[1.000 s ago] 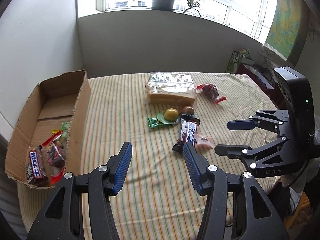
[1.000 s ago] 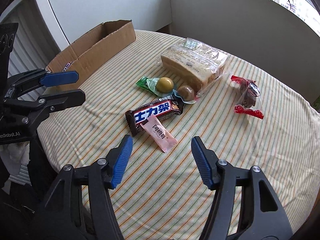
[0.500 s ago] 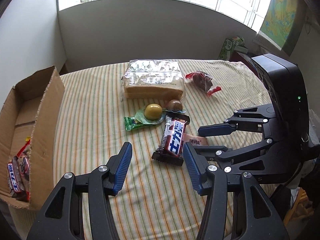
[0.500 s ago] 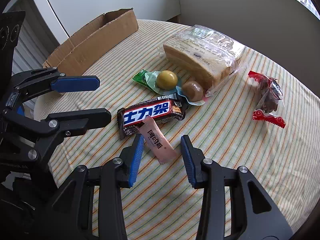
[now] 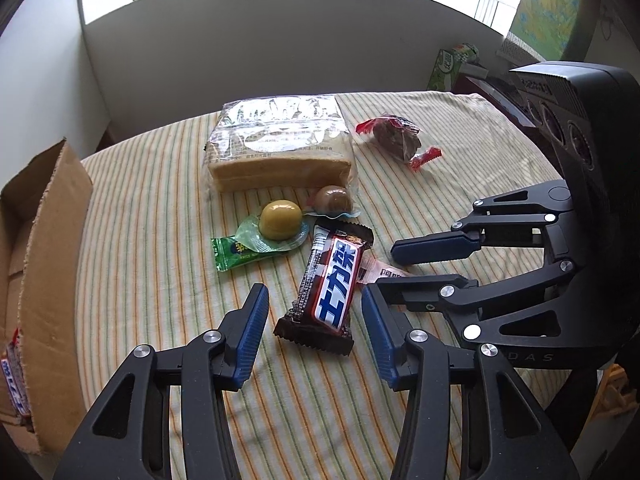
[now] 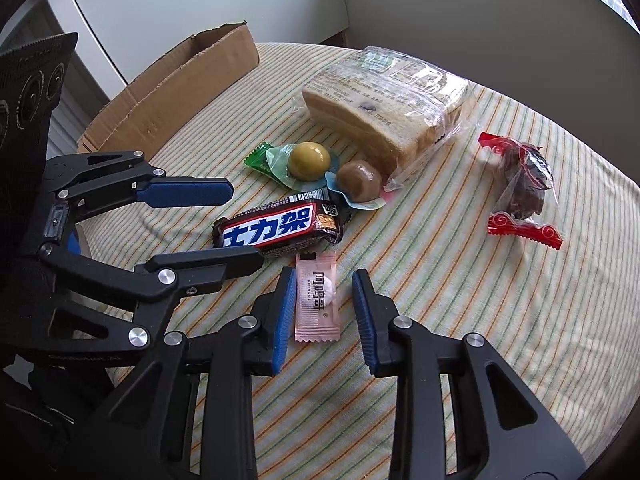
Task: Organize snacks
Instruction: 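Grasp the chocolate bar with the left tool while the right tool grasps the pink candy, then carry both items over the box and open both tools to drop them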
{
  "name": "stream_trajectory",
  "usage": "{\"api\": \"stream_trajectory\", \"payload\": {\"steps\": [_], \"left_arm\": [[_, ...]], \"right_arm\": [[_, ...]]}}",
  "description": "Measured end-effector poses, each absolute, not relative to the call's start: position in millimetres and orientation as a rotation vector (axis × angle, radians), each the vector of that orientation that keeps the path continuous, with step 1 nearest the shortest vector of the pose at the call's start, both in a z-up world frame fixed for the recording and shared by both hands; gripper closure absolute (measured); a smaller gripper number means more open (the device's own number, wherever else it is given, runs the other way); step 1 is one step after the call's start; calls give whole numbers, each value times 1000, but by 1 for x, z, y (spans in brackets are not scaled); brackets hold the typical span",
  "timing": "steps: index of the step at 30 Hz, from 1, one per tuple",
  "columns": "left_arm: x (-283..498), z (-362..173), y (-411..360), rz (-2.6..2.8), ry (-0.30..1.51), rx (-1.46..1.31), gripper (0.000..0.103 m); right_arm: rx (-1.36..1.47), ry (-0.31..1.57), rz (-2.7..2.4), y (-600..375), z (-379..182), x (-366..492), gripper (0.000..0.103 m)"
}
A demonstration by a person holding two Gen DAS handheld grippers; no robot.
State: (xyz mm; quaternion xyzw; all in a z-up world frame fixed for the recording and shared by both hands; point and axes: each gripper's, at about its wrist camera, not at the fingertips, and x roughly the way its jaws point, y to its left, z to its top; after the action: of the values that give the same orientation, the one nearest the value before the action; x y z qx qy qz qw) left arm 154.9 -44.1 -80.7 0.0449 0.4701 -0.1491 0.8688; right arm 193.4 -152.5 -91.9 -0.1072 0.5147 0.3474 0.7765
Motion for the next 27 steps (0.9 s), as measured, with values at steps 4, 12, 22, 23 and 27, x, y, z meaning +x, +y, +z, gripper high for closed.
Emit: {"api": "stream_trajectory", "payload": {"steps": [4,12,22,23,27], "left_arm": [[162,-84,-46,-311,989,103,56],[171,-92,-47,-315,1009,93,70],[158,-90,-36,-266,996,79,75],[155,-90,-34,-252,992,79,75],[145,-87,-25,-220,982,56,76]], "right_arm": [[-272,1099,741,-155,-91,185,73],[-309,1095,722,-150,-91,183,73],[-315,1099,647,-148,-88,179,81],[-310,1098,640,-149,-87,178,82],[-273,1091,618,-154,-83,172,82]]}}
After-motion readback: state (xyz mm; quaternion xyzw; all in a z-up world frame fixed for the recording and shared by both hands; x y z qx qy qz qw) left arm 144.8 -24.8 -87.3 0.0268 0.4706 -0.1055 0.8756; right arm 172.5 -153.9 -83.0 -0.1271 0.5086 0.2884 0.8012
